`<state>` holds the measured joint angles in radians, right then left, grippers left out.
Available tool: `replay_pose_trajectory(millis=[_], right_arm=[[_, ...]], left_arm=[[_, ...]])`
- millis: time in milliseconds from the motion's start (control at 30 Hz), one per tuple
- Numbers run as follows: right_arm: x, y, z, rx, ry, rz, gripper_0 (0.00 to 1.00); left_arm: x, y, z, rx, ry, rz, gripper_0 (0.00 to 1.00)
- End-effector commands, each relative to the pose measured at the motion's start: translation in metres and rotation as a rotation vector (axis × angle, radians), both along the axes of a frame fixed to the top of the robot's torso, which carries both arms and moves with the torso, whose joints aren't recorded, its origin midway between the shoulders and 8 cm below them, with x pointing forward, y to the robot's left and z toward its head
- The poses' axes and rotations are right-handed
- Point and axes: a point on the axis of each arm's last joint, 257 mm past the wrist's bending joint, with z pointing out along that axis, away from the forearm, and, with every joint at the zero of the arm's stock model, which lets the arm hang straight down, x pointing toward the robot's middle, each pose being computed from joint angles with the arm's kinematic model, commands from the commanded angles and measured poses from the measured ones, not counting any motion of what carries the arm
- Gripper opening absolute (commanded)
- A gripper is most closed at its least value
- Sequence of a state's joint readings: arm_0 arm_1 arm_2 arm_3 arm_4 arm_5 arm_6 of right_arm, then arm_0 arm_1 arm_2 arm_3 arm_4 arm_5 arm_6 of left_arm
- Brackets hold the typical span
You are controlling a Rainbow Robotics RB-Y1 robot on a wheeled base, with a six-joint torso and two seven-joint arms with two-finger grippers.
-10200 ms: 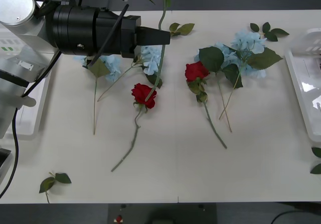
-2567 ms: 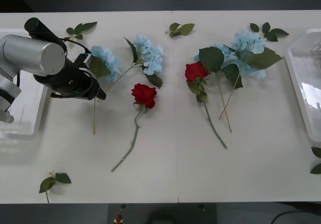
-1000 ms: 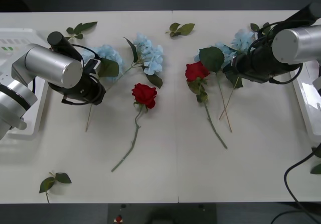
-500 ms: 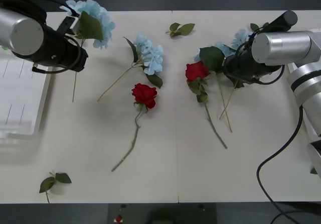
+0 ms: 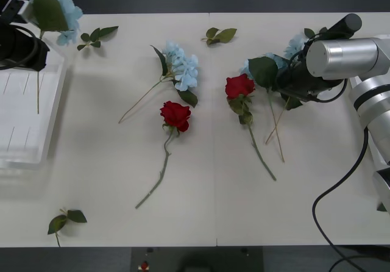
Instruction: Put the red flowers into the right box and the blue flowers into the left box
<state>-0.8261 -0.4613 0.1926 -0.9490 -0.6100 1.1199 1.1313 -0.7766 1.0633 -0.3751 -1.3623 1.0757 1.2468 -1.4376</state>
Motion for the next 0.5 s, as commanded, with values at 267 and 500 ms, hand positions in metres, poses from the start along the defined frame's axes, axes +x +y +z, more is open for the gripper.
replay_pose_trajectory(millis=[267,500], right_arm=[[0.017,-0.002,0.017,-0.015,-0.058,0.007,0.19],[0.019,-0.004,0.020,-0.009,-0.066,0.001,0.05]], left_arm=[[0.011,0.096,0.050,-0.019,-0.090,0.198,0.00],[-0.004,0.149,0.044,-0.001,-0.061,0.295,0.00]])
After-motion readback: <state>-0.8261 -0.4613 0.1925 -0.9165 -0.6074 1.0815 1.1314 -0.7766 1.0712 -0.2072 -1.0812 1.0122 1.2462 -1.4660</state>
